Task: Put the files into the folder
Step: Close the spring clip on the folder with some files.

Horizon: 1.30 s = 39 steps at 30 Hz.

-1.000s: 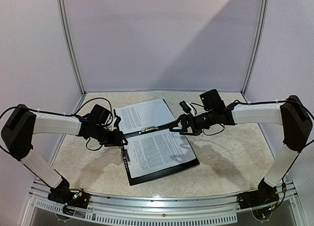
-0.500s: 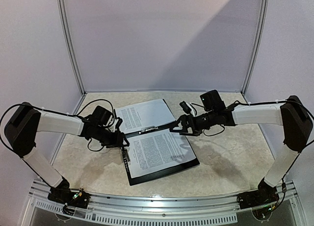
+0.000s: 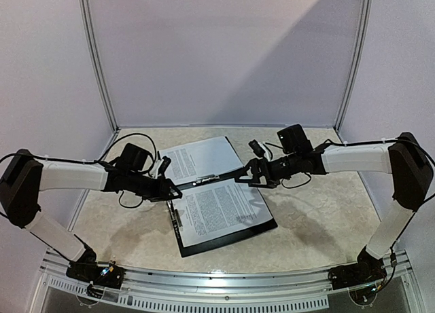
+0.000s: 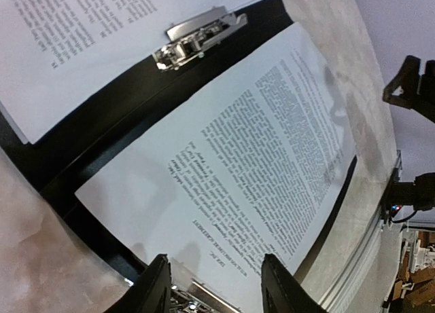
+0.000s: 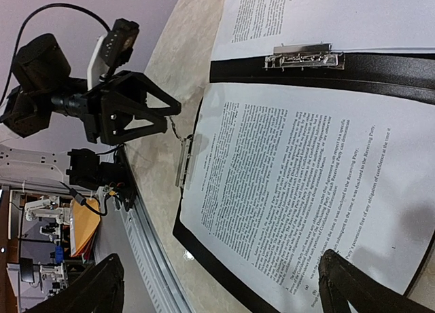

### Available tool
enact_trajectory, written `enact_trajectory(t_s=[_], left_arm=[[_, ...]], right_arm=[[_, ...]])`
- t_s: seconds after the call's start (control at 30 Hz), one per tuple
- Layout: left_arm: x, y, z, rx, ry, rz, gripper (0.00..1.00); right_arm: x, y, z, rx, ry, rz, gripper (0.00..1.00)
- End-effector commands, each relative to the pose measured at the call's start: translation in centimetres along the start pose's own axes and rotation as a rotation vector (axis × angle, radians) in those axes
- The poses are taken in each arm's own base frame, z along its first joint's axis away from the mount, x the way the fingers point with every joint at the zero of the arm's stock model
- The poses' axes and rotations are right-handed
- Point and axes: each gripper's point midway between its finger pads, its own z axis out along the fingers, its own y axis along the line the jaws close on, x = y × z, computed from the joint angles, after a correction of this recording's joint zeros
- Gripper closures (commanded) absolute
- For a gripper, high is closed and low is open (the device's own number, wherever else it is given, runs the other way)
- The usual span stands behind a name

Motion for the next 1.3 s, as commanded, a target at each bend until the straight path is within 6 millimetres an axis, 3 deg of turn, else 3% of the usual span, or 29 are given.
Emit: enact_trajectory(t_s=[0.0, 0.27, 0.33, 0.4, 0.5, 0.63, 0.73, 0.93, 1.27], left_arm=[[0.5, -2.8, -0.8, 0.114, -0.009, 0.038, 0.55], [2.5, -5.2, -1.0, 0.155, 0.024, 0.059, 0.56], [1.9, -5.6, -1.9, 0.144, -0.015, 0.072, 0.57], [0.2, -4.6, -2.9, 0.039, -0.090, 0.078, 0.53], [-1.5, -1.3, -3.7, -0.130, -0.154, 0.047, 0.46], [-1.2, 1.8, -2.3, -0.153, -0.164, -0.043, 0.36], [-1.4, 1.8, -1.7, -0.099, -0.223, -0.036, 0.32], [-1.8, 1.5, -1.7, -0.056, -0.283, 0.016, 0.34], [-0.4, 2.7, 0.0, -0.056, -0.234, 0.014, 0.37]], right_arm=[[0.3, -0.5, 0.0, 0.029, -0.007, 0.002, 0.01], [0.2, -0.7, 0.0, 0.045, -0.015, 0.027, 0.01], [0.2, -0.4, -0.1, 0.034, -0.007, 0.021, 0.01], [0.2, -0.5, -0.2, 0.052, -0.007, 0.000, 0.01], [0.2, -0.9, -0.5, 0.088, -0.009, -0.023, 0.01], [0.7, -0.1, -0.3, 0.032, 0.021, -0.040, 0.01], [0.7, 0.1, -0.5, 0.032, 0.018, -0.044, 0.01], [1.0, 0.1, -0.8, 0.038, 0.025, -0.059, 0.01], [1.3, 0.2, -0.4, 0.014, 0.038, -0.042, 0.01]])
